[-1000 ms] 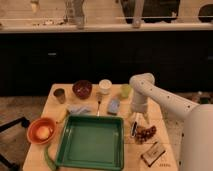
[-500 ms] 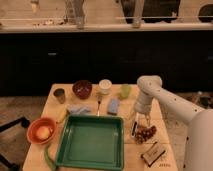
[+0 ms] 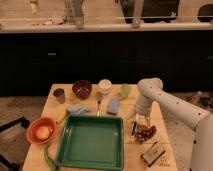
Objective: Wipe table surface with brush
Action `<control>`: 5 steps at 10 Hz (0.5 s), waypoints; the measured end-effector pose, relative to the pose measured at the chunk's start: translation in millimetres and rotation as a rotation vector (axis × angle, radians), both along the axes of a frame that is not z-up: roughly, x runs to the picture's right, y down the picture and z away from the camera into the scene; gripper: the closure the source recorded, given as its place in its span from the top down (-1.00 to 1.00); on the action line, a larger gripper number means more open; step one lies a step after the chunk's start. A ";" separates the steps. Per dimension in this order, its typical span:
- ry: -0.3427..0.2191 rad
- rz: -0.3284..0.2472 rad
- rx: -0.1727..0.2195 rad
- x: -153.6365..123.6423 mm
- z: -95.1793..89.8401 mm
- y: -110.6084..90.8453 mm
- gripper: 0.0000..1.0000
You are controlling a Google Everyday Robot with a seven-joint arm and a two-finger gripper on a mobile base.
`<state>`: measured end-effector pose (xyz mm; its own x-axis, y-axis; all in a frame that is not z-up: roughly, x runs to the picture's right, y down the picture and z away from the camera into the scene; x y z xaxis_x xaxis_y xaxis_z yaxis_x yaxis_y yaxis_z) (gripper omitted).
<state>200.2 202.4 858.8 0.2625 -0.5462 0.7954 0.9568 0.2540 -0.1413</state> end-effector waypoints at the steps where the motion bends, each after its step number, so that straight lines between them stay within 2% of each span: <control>1: 0.025 -0.017 0.021 -5.2 3.5 0.4 0.60; 3: 0.051 -0.039 0.031 -9.2 7.9 3.1 0.60; 5: 0.052 -0.060 0.021 -14.5 12.8 5.1 0.60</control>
<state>185.6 207.5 871.6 0.2691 -0.5784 0.7701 0.9620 0.1998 -0.1861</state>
